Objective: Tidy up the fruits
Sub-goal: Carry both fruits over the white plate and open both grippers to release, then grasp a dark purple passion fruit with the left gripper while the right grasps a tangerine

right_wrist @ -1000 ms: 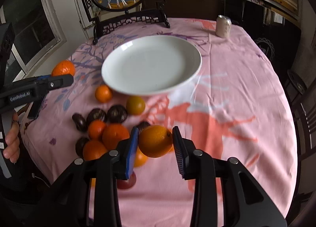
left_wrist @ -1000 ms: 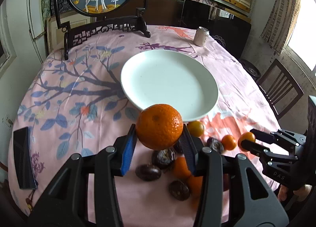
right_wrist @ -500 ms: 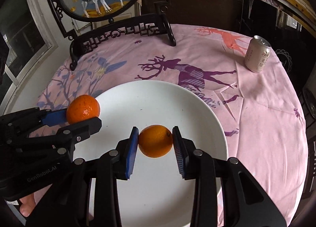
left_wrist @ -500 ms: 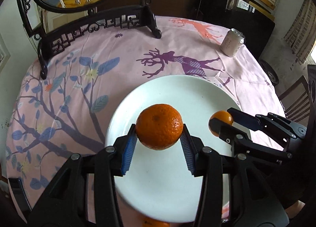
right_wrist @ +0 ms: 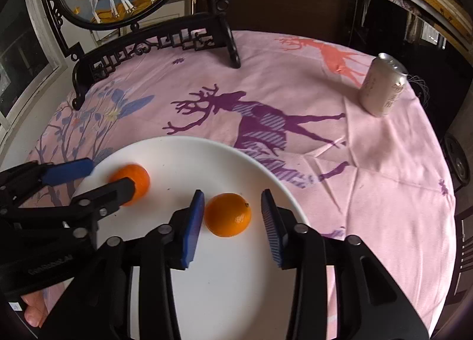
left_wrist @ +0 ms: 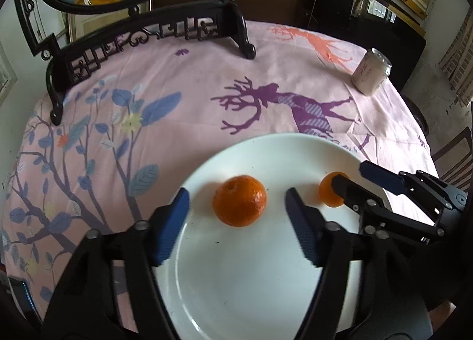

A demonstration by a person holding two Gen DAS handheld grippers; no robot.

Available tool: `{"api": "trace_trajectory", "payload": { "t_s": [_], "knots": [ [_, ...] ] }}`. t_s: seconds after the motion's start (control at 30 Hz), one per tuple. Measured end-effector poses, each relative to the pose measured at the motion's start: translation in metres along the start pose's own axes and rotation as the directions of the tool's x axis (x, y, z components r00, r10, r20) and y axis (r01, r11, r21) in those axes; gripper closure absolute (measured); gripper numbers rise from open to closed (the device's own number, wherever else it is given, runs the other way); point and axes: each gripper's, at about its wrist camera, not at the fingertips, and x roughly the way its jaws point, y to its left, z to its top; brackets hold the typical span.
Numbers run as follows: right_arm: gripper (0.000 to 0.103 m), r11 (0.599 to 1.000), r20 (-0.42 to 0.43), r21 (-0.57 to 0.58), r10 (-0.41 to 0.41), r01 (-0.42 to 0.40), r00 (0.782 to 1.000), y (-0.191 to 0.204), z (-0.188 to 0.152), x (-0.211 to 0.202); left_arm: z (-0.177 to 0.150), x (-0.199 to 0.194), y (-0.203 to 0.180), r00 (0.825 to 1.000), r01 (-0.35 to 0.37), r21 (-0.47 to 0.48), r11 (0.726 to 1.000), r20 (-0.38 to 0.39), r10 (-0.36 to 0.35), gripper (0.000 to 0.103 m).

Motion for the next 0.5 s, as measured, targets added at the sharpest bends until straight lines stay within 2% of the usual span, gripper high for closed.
{"api": "trace_trajectory", "payload": {
  "t_s": [0.03,0.1,0.17,0.3,0.5],
  "knots": [
    [0.043,1.0,0.022,0.002,-0.004,0.004,1.0,-0.002,0.0,-0.01,0.0,-0.011,0.002,1.0,0.01,0.002,1.0,0.029,-0.01,0.014],
    [0.042,0.999,0.081,-0.015,-0.029,0.031,0.996,-0.003,-0.002,-0.035,-0.003,-0.035,0.005,0.997,0.019,0.001,1.0,0.076,-0.019,0.007],
    [0.038,0.998,0.119,-0.023,-0.053,0.056,0.991,0.0,-0.008,-0.062,-0.012,-0.063,0.007,0.992,0.054,0.004,0.999,0.11,-0.054,0.006],
    [0.033,0.998,0.175,-0.031,-0.048,0.054,0.983,0.012,-0.041,-0.117,-0.048,-0.114,0.01,0.982,0.06,0.008,0.998,0.179,-0.061,0.002],
    [0.033,0.999,0.173,-0.029,-0.011,0.016,0.985,0.031,-0.084,-0.155,-0.095,-0.154,0.017,0.978,0.059,0.002,0.998,0.203,-0.058,0.002]
  ]
}}
